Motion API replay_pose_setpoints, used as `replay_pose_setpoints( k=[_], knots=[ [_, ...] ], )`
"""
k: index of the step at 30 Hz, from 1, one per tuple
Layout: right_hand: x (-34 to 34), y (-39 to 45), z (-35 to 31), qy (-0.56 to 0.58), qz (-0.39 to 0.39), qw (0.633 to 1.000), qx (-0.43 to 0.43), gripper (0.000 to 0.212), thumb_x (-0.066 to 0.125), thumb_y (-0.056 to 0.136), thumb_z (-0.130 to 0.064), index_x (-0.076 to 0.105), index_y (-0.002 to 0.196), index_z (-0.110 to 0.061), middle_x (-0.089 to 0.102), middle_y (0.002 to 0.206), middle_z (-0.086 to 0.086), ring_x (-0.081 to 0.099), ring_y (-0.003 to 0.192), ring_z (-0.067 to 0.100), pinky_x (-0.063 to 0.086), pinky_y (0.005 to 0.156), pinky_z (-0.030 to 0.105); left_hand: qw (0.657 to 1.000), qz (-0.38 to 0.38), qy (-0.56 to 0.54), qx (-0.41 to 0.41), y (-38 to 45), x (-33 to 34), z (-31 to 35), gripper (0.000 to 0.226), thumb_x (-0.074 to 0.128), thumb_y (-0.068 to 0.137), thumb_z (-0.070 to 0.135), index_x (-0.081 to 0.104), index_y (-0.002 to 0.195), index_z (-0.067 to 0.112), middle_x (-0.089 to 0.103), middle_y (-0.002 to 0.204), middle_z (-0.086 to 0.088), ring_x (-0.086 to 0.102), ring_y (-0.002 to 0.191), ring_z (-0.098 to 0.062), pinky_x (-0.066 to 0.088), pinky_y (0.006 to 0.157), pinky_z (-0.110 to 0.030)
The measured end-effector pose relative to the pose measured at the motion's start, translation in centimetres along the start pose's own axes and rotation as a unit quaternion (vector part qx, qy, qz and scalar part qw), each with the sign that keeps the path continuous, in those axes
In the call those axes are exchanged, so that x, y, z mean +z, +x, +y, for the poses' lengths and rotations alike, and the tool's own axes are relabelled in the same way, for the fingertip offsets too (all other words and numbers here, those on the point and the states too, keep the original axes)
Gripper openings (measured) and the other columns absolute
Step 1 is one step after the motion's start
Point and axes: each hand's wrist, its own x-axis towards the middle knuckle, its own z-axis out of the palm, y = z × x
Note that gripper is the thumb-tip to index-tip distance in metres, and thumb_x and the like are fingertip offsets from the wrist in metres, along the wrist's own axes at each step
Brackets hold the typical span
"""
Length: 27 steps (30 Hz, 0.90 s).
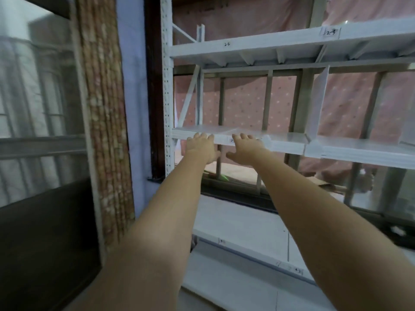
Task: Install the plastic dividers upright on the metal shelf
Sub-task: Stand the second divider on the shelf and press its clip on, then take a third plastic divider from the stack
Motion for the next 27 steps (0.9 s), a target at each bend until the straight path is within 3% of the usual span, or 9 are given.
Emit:
replay_pose_setpoints(
  k=[13,18,27],
  knots=[
    [2.6,7.1,-14.0,0.051,-0.007,0.993,-0.109,0.069,0.039,0.094,-0.05,0.022,0.15,-0.014,0.03,0.152,0.015,0.03,0.138,0.034,0.03,0.11,0.047,0.989,-0.049,0.092,-0.102,-1.4,2.1,-15.3,0.065,0.039,0.097,0.048,0.024,0.151,0.014,0.032,0.151,-0.009,0.03,0.138,-0.026,0.032,0.106,-0.041],
    [3.3,11.2,-17.7,0.047,-0.003,0.995,-0.09,0.068,0.042,0.095,-0.048,0.023,0.15,-0.013,0.029,0.153,0.016,0.029,0.139,0.034,0.027,0.111,0.047,0.99,-0.045,0.107,-0.081,0.9,2.8,-20.4,0.066,0.037,0.098,0.047,0.019,0.153,0.014,0.026,0.155,-0.01,0.025,0.141,-0.028,0.03,0.108,-0.042],
    [6.6,18.6,-22.8,0.032,-0.014,0.997,-0.063,0.065,0.043,0.094,-0.049,0.031,0.146,-0.013,0.038,0.146,0.015,0.039,0.132,0.033,0.038,0.105,0.047,0.993,-0.032,0.115,-0.022,6.8,6.8,-29.3,0.064,0.04,0.097,0.045,0.022,0.152,0.016,0.027,0.154,-0.009,0.025,0.141,-0.025,0.026,0.111,-0.04]
  ],
)
